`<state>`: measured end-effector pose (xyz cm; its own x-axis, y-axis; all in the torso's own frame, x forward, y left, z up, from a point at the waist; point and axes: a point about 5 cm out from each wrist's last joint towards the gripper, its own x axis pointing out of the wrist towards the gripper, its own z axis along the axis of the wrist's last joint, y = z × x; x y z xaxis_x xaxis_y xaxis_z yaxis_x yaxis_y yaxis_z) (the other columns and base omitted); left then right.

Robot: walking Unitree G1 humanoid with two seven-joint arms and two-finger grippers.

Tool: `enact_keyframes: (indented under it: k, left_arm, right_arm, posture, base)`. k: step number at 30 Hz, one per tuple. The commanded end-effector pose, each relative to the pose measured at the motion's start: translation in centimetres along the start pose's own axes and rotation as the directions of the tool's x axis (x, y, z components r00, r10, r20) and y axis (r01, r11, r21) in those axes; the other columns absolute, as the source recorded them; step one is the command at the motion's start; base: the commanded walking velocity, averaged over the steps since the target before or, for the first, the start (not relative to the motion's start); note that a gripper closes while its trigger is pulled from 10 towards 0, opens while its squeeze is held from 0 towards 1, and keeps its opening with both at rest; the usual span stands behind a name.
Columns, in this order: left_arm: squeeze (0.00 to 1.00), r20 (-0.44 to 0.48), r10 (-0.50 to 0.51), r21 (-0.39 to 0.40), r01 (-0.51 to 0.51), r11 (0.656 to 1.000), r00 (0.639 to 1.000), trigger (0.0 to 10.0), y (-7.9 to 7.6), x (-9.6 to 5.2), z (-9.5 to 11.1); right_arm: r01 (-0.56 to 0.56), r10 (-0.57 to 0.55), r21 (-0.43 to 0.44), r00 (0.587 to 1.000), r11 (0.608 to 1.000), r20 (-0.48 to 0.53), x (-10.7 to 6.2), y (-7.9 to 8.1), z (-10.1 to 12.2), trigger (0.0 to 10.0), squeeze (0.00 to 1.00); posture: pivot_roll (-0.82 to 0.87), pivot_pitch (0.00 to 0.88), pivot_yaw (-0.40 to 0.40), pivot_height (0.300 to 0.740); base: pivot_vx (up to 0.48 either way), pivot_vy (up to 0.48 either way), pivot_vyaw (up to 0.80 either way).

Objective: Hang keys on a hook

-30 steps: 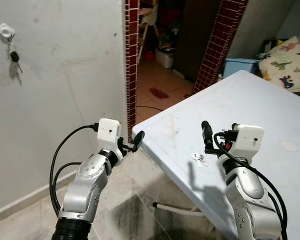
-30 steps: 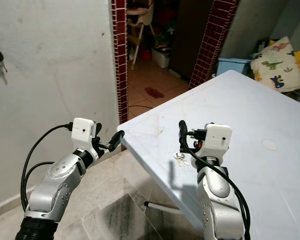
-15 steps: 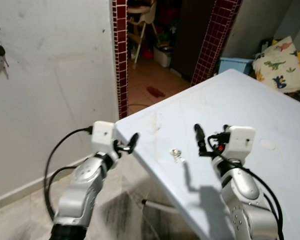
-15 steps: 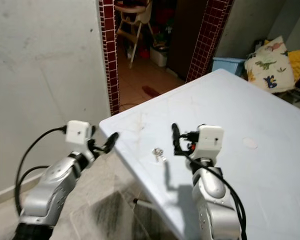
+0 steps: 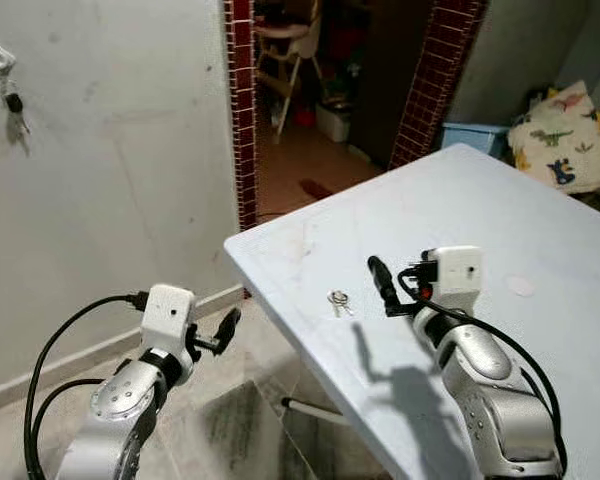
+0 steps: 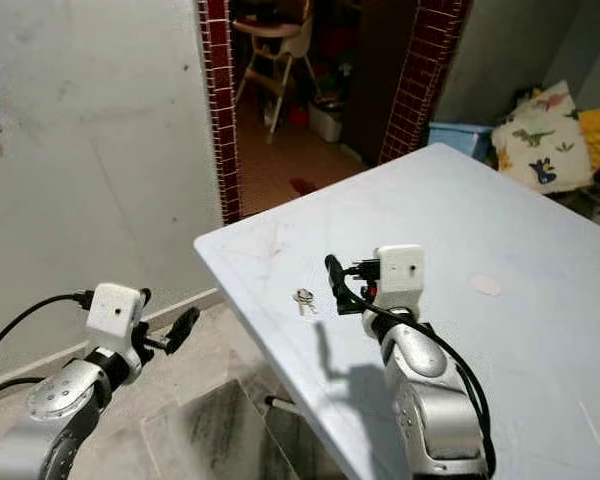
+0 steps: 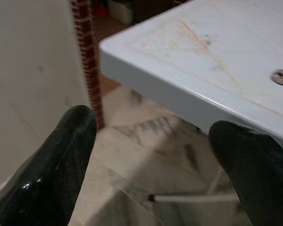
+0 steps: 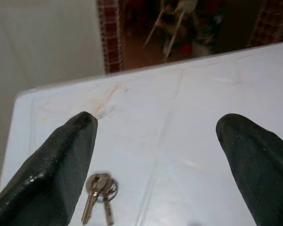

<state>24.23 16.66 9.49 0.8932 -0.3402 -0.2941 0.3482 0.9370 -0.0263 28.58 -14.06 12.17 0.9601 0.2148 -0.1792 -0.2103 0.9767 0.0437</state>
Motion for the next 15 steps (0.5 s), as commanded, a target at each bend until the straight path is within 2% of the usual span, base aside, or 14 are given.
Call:
enact_keyframes:
  k: [1, 3, 5, 11, 15]
  left_arm:
    - [0.0, -0.001, -0.075, -0.008, 0.075, 0.997, 0.997, 10.0, -0.9, 0.1, 0.4]
    - [0.0, -0.007, -0.127, -0.011, 0.127, 0.992, 0.992, 10.0, -1.5, 0.3, 0.7]
    - [0.0, 0.001, -0.151, -0.002, 0.151, 0.989, 0.989, 10.0, -1.8, 0.4, 1.1]
    - [0.0, 0.004, -0.203, -0.007, 0.203, 0.979, 0.979, 10.0, -2.5, 0.3, 1.4]
    - [0.0, 0.005, -0.212, -0.017, 0.212, 0.977, 0.977, 10.0, -2.7, 0.1, 1.4]
  right_arm:
    - [0.001, -0.003, -0.032, 0.997, 0.999, -0.083, 0.5, -0.2, -1.0, 10.0, 0.0]
    - [-0.055, 0.045, -0.061, 0.988, 0.997, -0.148, 1.1, 0.1, -1.9, 10.0, 0.0]
    - [-0.06, 0.042, -0.119, 0.988, 0.991, -0.151, 1.5, 0.0, -2.0, 10.0, 0.0]
    - [-0.115, 0.083, -0.201, 0.984, 0.973, -0.16, 2.3, 0.1, -1.7, 10.0, 0.0]
    - [-0.146, 0.115, -0.214, 0.982, 0.966, -0.15, 2.3, -0.2, -1.4, 10.0, 0.0]
  posture:
    - [0.14, 0.0, -0.058, 0.74]
    - [0.15, 0.0, -0.058, 0.74]
    - [0.15, 0.0, -0.059, 0.74]
    - [0.15, 0.006, -0.065, 0.74]
    - [0.15, 0.009, -0.068, 0.74]
  base:
    - [0.0, 0.0, 0.0]
    - [0.0, 0.0, 0.0]
    - [0.0, 0.0, 0.0]
    - [0.0, 0.0, 0.0]
    - [0.0, 0.0, 0.0]
